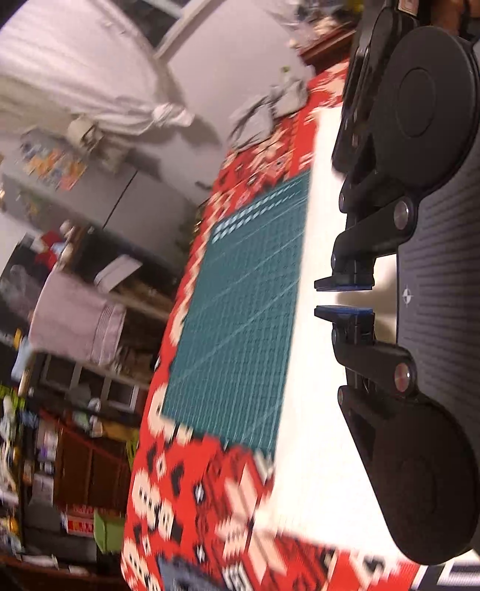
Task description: Fold clothes
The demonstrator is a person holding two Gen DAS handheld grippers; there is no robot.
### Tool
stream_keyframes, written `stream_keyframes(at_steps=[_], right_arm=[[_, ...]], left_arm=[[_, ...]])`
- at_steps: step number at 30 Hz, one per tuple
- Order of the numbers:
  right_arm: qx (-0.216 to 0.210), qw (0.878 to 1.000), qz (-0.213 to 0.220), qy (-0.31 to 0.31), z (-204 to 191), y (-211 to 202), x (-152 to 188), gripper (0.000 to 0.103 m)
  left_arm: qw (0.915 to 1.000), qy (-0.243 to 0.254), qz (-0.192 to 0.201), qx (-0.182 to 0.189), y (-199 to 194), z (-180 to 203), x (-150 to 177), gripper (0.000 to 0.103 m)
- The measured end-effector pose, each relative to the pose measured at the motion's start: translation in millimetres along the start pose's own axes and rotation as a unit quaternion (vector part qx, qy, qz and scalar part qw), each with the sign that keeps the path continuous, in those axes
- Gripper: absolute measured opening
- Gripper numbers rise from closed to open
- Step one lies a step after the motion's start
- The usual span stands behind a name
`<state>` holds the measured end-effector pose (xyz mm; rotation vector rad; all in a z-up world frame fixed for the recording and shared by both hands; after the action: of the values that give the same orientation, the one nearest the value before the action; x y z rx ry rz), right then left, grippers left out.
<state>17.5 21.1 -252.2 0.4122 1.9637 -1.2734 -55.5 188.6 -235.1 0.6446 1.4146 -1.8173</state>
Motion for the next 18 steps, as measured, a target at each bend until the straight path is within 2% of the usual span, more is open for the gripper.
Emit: stream_keyframes(at_steps=[4,8,10,11,12,13,15,18], right_arm=[[0.005,1.000,-0.004,-0.014,-5.3,-2.4,8.2,0.009],[0.047,0.999,0.004,0.010,29.1,-9.1,2.0,0.009],[0.041,0.999,0.005,0.014,28.8,-11.1,0.8,0.009],[0.036,0.999,0.006,0.015,27.0,-12.0,0.4,0.004],[0.030,0.999,0.006,0.016,25.3,-12.9,-0.1,0.004],[0.025,1.000,0.007,0.018,23.5,-13.9,-0.5,0.004],[0.015,1.000,0.008,0.020,20.1,-15.8,-1.4,0.012],[-0.001,1.000,0.010,0.024,14.8,-18.6,-2.8,0.012]], left_arm=[[0.9987,0.045,-0.001,-0.025,-1.3,2.3,9.3,0.006],[0.9971,0.053,0.003,-0.055,-14.6,-15.1,12.3,0.003],[0.9963,0.051,0.005,-0.069,-21.8,-24.9,13.2,0.003],[0.9960,0.050,0.007,-0.073,-25.3,-29.4,13.8,0.003],[0.9959,0.047,0.009,-0.077,-28.4,-33.2,14.0,0.003],[0.9959,0.044,0.011,-0.078,-30.7,-35.1,13.9,0.003],[0.9970,0.040,0.016,-0.064,-32.5,-30.7,11.0,0.005],[0.9978,0.057,0.019,-0.029,-26.6,-7.0,6.4,0.006]])
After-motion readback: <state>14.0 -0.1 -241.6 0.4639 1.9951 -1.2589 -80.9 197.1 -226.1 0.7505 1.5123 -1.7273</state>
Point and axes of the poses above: each gripper's, at about its wrist camera, not at the fingertips, and y roughly the way its jaws point, z to its right, x to its underside, the point moved 7 cm from there along y, roughly the way its jaws point, and after that the axes turned 8 degrees about y, right-handed, at the moved point
